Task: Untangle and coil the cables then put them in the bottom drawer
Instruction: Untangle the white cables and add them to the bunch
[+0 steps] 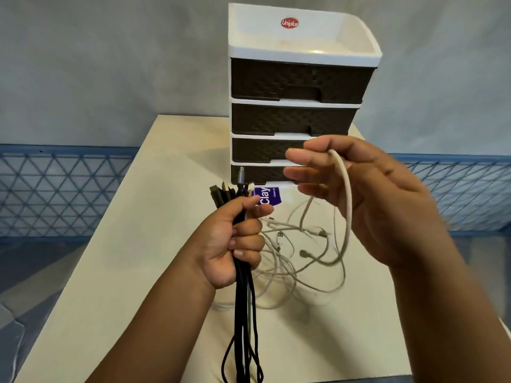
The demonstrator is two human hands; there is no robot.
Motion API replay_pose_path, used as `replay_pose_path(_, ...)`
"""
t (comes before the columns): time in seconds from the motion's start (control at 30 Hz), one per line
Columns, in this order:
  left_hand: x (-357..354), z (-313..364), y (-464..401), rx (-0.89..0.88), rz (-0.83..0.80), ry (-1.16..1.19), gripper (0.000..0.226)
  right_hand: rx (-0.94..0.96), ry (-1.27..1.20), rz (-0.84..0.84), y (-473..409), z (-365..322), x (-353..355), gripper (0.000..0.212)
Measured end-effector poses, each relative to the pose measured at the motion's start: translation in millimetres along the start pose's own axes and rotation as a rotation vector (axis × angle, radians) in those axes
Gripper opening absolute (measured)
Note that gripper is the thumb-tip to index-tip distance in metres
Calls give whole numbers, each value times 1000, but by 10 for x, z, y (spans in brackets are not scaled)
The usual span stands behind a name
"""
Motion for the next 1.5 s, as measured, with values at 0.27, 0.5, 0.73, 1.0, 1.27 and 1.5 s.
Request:
replay_pose_path(0.27,27,-14,-27,12,-33,22,20,-241,1193,3,-139,-47,64,33)
replay_pose_path(0.5,40,-16,-10,23,-14,23,35,-370,-29,399,-231,196,297,35)
replay_pose_path(0.73,-54,-22,14,-38,-103,17,69,-174,15,50,-69,215,-298,33)
replay_pose_path(1.0,-47,85,13,-147,-69,149,48,-220,582,-283,488,727,-500,19)
replay_pose_path(1.27,34,98,-44,-243,37,130,25,-419,677,-457,724,923,-487,21)
replay_pose_path(1.5,-32,67,-82,-319,15,148,38,-409,620,-356,741,988,-397,27)
Point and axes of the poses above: each hand's wrist, its own y-axis away from the middle knuckle, its own x-axis out of the back of the hand, z = x × y, the point moved 5 cm from there along -y, towards the middle knuckle, and after that the axes turned 14 degrees about -y, right-handed, at the moved point
